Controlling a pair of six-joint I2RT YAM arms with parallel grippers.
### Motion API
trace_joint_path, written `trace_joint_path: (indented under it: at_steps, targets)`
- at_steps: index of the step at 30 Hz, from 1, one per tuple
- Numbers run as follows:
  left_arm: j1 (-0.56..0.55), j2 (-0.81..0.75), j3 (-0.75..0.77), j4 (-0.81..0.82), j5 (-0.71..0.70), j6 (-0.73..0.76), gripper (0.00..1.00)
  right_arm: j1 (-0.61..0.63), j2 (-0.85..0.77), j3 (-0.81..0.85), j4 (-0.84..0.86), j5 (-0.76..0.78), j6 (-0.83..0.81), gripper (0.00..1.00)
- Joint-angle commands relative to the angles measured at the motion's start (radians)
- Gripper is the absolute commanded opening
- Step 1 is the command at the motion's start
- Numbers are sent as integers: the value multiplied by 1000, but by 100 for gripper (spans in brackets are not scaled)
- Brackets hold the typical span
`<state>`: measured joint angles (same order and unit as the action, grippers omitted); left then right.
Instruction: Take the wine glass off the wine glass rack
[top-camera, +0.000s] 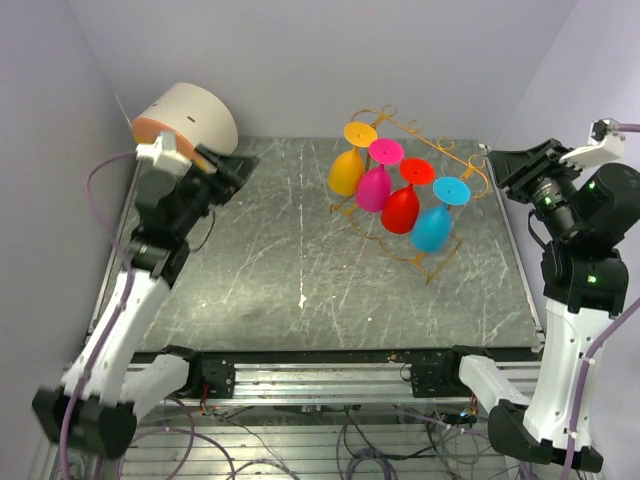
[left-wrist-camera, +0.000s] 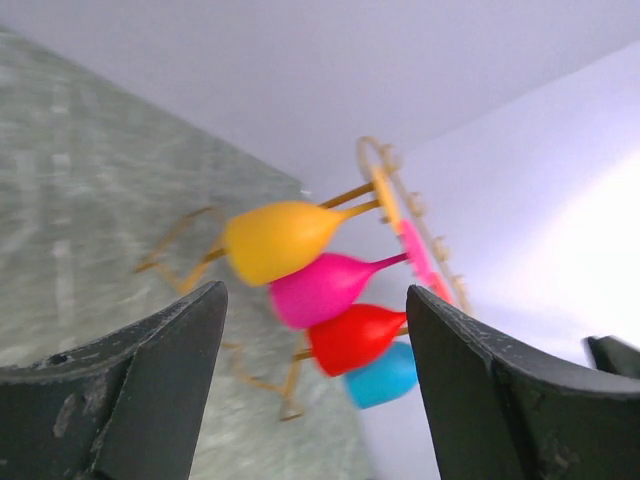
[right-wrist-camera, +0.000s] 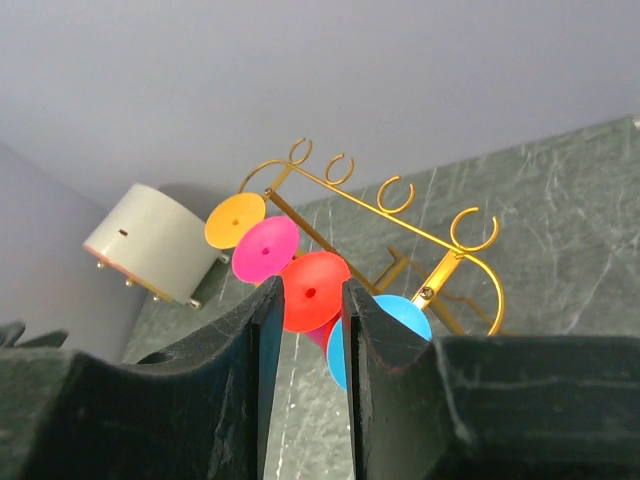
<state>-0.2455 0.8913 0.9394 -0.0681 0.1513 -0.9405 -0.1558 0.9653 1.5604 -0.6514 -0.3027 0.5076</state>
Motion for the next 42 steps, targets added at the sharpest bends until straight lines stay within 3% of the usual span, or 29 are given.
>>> trace_joint_path:
  at_steps: [1, 5, 10, 19, 28, 42]
  targets:
    - [-53, 273, 162, 294, 193, -221, 83, -2, -9, -21, 27, 72, -3, 28]
    - [-165, 457, 443, 135, 153, -122, 81, -2, 26, -9, -15, 145, -11, 20]
    - [-210, 589, 609, 130, 145, -129, 79, -2, 23, -17, -5, 149, -2, 20]
    - [-215, 745, 724, 42, 192, -189, 63, -2, 8, -33, -4, 150, -1, 20]
    - [-232, 868, 855, -160, 224, -158, 59, -2, -3, -46, -3, 153, 1, 21]
    - [-248, 933, 889, -121, 243, -172, 51, -2, -15, -74, 5, 141, 2, 21]
